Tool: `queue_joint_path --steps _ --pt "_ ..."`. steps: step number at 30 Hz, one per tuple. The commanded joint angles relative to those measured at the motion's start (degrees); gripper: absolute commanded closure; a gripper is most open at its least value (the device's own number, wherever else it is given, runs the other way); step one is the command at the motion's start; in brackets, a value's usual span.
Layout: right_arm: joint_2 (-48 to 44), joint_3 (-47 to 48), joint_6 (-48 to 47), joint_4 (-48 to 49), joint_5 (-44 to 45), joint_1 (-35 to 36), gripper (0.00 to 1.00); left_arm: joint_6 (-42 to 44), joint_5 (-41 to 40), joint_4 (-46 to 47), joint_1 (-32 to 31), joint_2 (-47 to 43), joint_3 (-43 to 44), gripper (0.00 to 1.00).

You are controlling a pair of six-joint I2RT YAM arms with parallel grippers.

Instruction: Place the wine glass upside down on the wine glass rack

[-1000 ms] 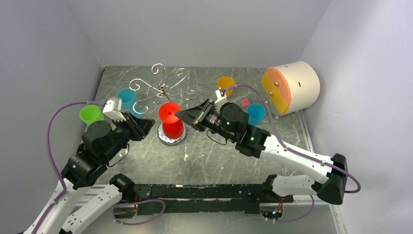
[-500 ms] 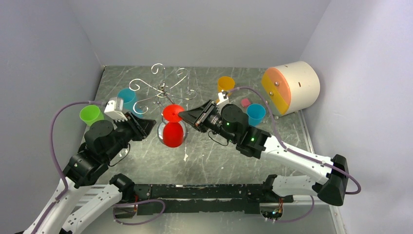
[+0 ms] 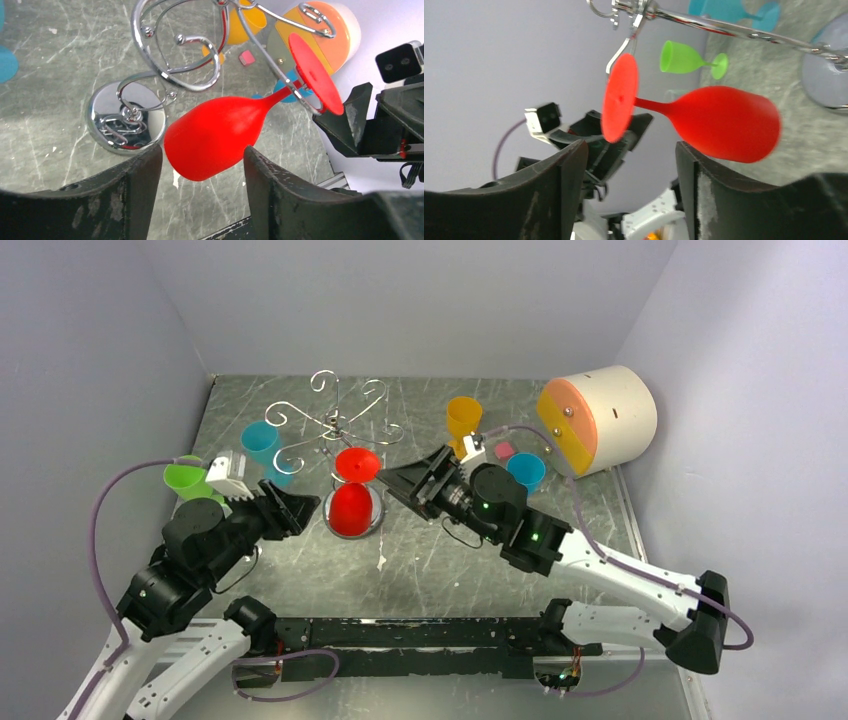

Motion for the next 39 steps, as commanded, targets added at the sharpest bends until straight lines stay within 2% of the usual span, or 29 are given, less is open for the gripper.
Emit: queue_joint_path --steps 1,3,5,7,10,13,17,19,21,24,26,31,35,39 --pt "-5.34 -5.17 -3.98 -1.92 3.23 -0.23 0.25 1.61 -2.33 -6.14 0.09 -2.3 3.2 0.31" --pt "-7.68 -7.17 -6.55 -3.53 4.47 -0.19 0.09 1.59 -4.09 -8.13 0.11 -3.67 4.18 0.25" --pt "-9.65 -8.42 -9.46 -6.28 6.11 -0.24 0.03 2.46 -5.21 -8.8 0.09 -5.41 4.01 0.15" --pt "-11.12 -8.59 -12.66 -10.25 9.02 -0.23 0.0 2.05 -8.3 -10.07 0.14 -6.85 3.87 0.02" --pt "-12.55 -6.51 -16.11 -18.79 13.91 -0.21 0.0 1.64 -14.16 -12.06 0.13 -8.32 4.07 0.01" --pt "-13.45 -3.41 -13.47 -27.93 19.1 -0.22 0.0 0.02 -20.02 -12.44 0.12 -9.75 3.03 0.01" --pt "-15.18 -2.95 -12.92 -30.75 21.29 -0.19 0.0 -3.3 -24.98 -13.34 0.09 -9.54 1.94 0.0" --pt "-15.61 -3.25 -13.74 -30.53 21.01 -0.19 0.0 -7.51 -28.99 -14.47 0.01 -9.31 1.32 0.04" --pt "-15.57 -3.21 -13.92 -31.06 21.22 -0.23 0.0 -11.48 -32.85 -15.68 0.03 -9.29 0.99 0.12" --pt "-15.03 -2.64 -14.12 -32.41 21.82 -0.24 0.0 -15.67 -38.12 -17.58 0.03 -9.36 0.46 0.36" --pt "-14.49 -2.31 -14.41 -32.98 22.15 -0.26 0.0 -16.19 -40.0 -17.7 -0.07 -8.73 -0.43 0.48" --pt "-14.22 -2.65 -14.4 -33.38 23.87 -0.2 0.01 -27.78 -44.27 -25.91 -0.27 -2.33 -0.05 0.51" --pt "-14.91 -3.01 -14.63 -33.79 25.42 -0.2 0.02 -40.4 -48.11 -34.92 -0.27 2.83 3.75 0.53" --pt "-16.06 -3.87 -14.69 -34.45 26.6 -0.2 0.02 -38.91 -48.98 -36.22 -0.23 6.58 6.04 0.54"
